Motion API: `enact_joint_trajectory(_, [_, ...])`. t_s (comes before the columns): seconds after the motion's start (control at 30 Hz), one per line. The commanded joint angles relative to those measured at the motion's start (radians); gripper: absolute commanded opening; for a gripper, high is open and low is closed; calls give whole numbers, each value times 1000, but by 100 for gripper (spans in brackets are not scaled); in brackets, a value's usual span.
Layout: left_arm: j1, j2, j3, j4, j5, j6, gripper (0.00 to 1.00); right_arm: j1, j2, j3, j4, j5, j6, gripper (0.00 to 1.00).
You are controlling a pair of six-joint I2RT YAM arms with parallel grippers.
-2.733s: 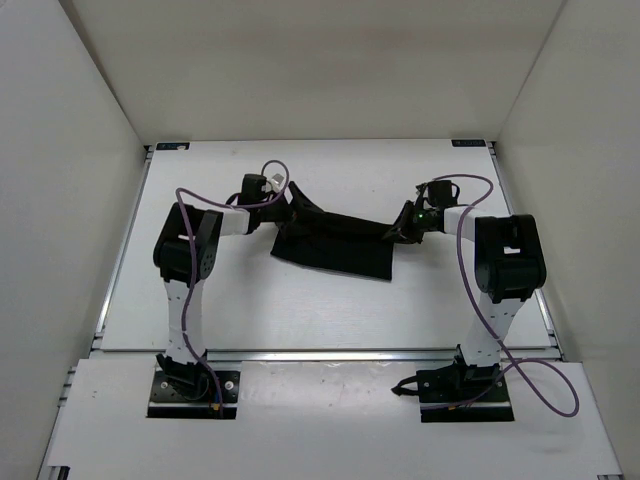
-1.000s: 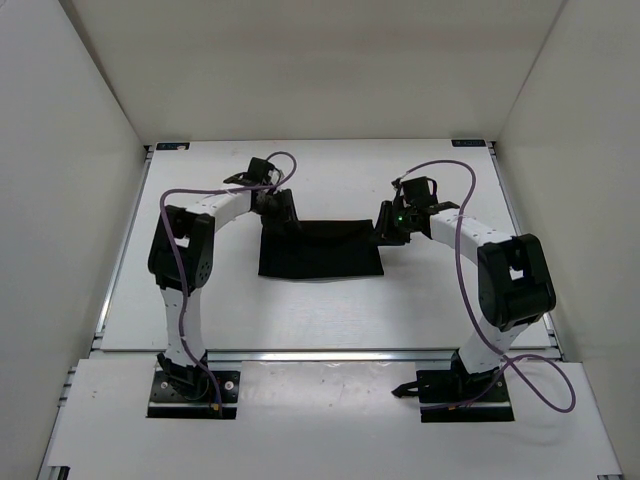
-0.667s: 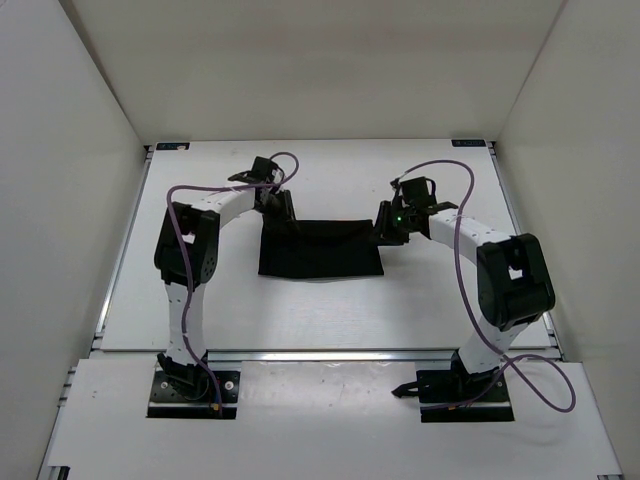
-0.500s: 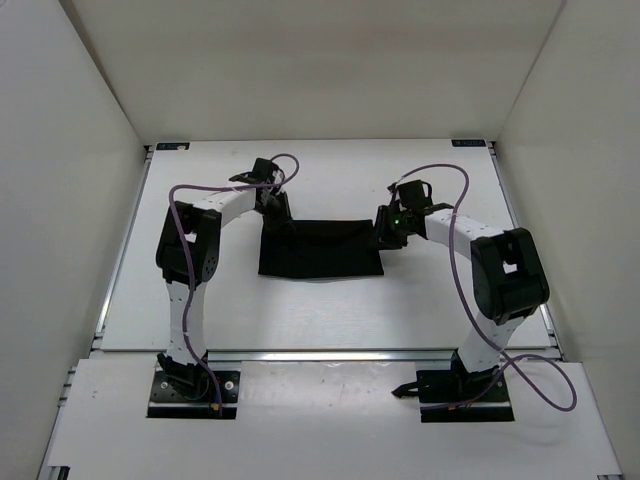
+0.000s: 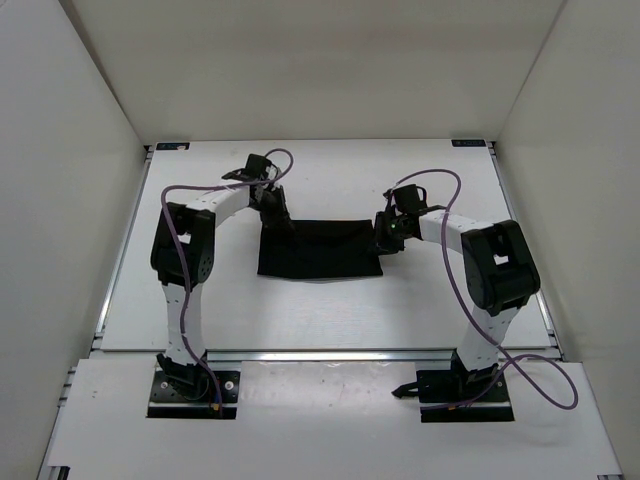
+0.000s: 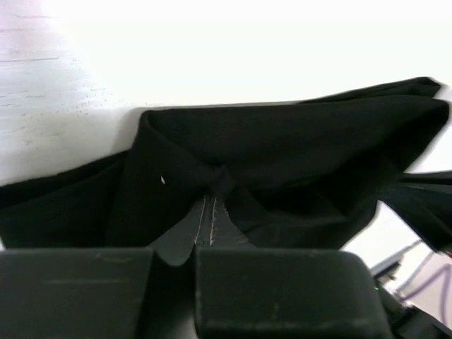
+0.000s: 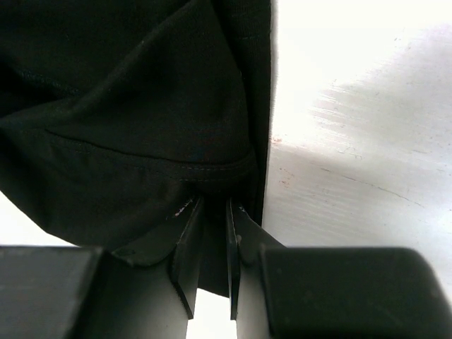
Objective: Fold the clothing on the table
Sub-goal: Fold the skirt
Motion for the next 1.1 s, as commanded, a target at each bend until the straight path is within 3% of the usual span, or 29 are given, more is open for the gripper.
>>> enact_joint_trajectory(0.0, [30, -116, 46, 14, 64, -21, 0, 9, 43, 7, 10, 27, -25, 17])
enact_joint_trajectory(0.27, [73, -150, -43, 42, 98, -35, 3, 4, 49, 8, 7, 32, -22, 16])
enact_joint_trajectory(0.33, [67, -141, -14, 30, 60, -24, 52, 4, 51, 4, 13, 27, -23, 16])
enact_joint_trajectory(0.4, [54, -116, 26, -6, 23, -9, 56, 4, 49, 5, 10, 24, -26, 16])
enact_joint_trajectory(0.67, [5, 11, 189, -111, -19, 26, 41, 1, 49, 1, 10, 24, -26, 17])
enact_joint_trajectory(0.83, [-13, 59, 227, -184, -50, 57, 42, -3, 48, -1, 14, 24, -23, 17])
enact_joint_trajectory(1.07, [-3, 34, 164, -174, -86, 66, 49, 6, 51, -1, 17, 20, -23, 17])
